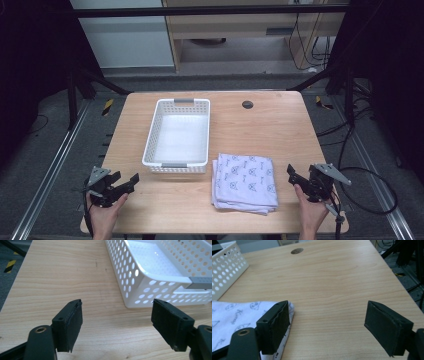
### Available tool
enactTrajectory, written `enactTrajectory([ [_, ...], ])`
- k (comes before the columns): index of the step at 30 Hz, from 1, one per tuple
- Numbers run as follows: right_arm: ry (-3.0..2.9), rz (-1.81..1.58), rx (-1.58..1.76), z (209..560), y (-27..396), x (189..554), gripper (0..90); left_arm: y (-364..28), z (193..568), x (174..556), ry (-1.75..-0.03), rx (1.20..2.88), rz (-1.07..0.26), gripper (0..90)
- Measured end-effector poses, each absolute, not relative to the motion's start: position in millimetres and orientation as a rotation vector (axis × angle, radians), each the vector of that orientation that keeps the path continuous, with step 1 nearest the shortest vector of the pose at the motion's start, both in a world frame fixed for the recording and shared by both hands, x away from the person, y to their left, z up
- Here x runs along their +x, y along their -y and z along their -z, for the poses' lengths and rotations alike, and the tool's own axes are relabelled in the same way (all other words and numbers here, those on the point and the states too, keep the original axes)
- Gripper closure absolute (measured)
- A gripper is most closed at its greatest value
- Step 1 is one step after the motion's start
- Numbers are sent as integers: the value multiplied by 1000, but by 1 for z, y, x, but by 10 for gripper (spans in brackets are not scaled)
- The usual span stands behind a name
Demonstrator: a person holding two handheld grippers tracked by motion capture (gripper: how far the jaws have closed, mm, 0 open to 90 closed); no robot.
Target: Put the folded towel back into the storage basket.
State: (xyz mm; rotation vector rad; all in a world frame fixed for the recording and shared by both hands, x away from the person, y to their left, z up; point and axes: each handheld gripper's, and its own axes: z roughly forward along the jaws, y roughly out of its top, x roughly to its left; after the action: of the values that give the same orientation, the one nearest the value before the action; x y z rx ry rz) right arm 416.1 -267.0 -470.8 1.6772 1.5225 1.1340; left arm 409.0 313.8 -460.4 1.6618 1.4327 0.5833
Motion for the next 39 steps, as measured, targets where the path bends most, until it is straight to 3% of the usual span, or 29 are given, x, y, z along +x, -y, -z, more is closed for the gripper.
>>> enactTrajectory([
  [12, -1530, -1167, 1614, 461, 255, 413, 254, -270, 452, 394, -1293, 1737, -563, 312],
  [39, -1651, -1228, 1447, 431, 225, 430, 301, -200, 450, 391, -1125, 1848, -467, 325],
])
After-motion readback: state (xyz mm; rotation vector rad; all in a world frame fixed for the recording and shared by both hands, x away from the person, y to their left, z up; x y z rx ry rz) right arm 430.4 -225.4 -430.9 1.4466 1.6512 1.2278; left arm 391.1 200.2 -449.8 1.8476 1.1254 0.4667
